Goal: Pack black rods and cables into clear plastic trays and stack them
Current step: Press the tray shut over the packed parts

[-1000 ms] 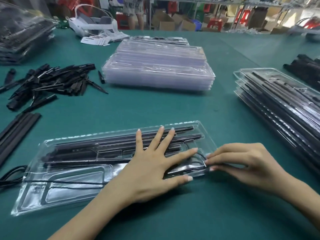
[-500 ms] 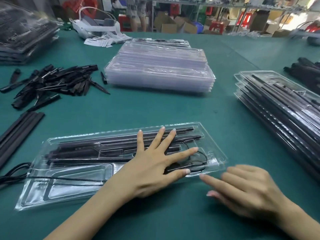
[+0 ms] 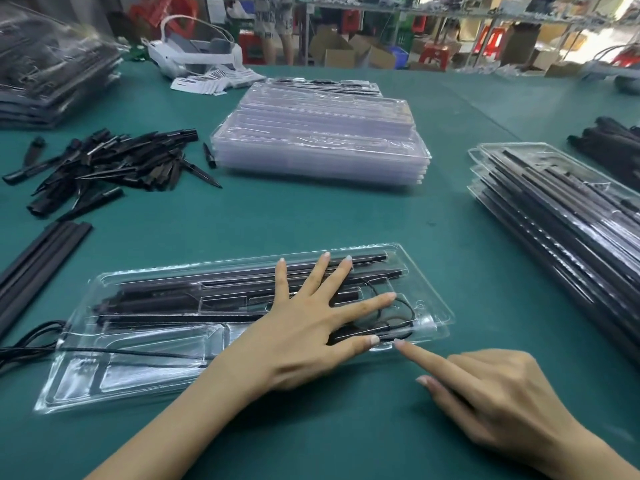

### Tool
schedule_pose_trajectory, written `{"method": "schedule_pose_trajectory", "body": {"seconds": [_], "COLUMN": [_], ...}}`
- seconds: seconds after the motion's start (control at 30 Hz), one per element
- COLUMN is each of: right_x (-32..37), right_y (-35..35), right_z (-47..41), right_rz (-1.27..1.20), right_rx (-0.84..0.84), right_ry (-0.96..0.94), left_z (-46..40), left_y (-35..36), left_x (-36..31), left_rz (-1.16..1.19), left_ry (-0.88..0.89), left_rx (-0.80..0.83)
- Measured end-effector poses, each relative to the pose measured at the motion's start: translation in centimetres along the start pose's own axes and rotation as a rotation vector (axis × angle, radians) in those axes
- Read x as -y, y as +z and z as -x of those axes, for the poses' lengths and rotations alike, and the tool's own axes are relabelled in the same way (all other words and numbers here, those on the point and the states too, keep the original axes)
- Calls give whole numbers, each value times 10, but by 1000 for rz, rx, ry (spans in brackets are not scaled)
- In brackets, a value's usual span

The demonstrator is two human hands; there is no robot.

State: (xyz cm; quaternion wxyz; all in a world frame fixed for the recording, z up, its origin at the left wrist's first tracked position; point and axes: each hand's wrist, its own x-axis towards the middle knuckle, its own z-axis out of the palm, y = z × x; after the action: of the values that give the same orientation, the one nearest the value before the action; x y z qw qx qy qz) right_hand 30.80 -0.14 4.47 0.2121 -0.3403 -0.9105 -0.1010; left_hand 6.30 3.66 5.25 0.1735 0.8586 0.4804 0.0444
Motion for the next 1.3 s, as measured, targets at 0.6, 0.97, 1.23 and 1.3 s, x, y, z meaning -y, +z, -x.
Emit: {"method": "schedule_pose_trajectory", "body": {"seconds": [0.6, 0.97, 1.23, 1.3], "right_x": [12, 23, 21, 15], "right_y": [-12, -7, -11, -17], "right_z": [-15, -33, -14, -2], "right_rz": [179, 285, 140, 88], "right_rx": [187, 243, 251, 141], "right_ry": [158, 167, 163, 116], "left_z": [0, -1, 1, 1], "left_y": [1, -5, 6, 6], "left_x": [-1, -2, 0, 1], "left_rz": [-2, 44, -126, -116], "left_ry": [-1, 1, 4, 2], "left_rx": [-2, 13, -57, -65]}}
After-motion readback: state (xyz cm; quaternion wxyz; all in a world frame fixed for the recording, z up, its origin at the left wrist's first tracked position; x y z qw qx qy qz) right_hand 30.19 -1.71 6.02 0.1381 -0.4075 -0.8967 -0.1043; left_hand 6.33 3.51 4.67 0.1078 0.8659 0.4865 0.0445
